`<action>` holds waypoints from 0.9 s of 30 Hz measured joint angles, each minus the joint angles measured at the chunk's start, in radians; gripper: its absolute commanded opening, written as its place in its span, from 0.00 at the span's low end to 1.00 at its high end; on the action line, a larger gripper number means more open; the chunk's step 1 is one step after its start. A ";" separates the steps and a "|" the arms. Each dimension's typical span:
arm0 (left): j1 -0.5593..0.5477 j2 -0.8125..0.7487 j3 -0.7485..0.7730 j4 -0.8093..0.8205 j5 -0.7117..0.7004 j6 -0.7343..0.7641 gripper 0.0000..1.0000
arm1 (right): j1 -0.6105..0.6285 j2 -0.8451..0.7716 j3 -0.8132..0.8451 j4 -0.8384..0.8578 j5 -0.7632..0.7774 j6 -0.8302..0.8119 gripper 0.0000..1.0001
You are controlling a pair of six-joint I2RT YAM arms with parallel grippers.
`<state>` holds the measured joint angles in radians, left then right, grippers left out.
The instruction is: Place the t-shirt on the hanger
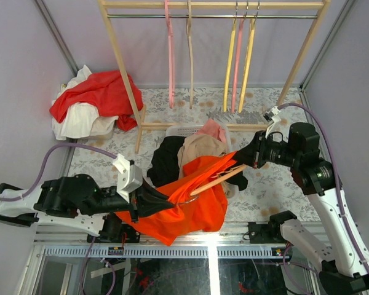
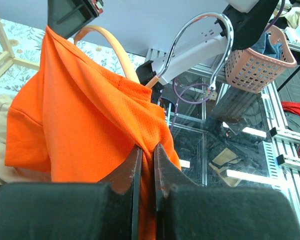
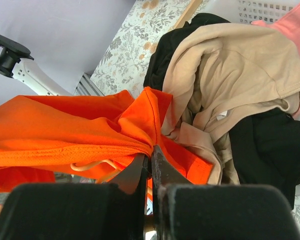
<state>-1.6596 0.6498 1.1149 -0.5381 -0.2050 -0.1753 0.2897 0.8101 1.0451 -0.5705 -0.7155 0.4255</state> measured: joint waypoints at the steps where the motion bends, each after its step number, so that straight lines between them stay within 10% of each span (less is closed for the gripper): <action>1: 0.000 -0.002 0.004 -0.002 0.000 0.003 0.00 | 0.000 -0.006 0.000 -0.005 0.001 0.000 0.00; 27: 0.000 0.066 0.056 0.187 0.172 0.251 0.00 | 0.002 -0.057 -0.291 0.397 -0.212 0.232 0.00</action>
<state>-1.6596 0.7155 1.1706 -0.3508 -0.0334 0.0757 0.2920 0.7532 0.7544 -0.1738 -0.9276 0.6575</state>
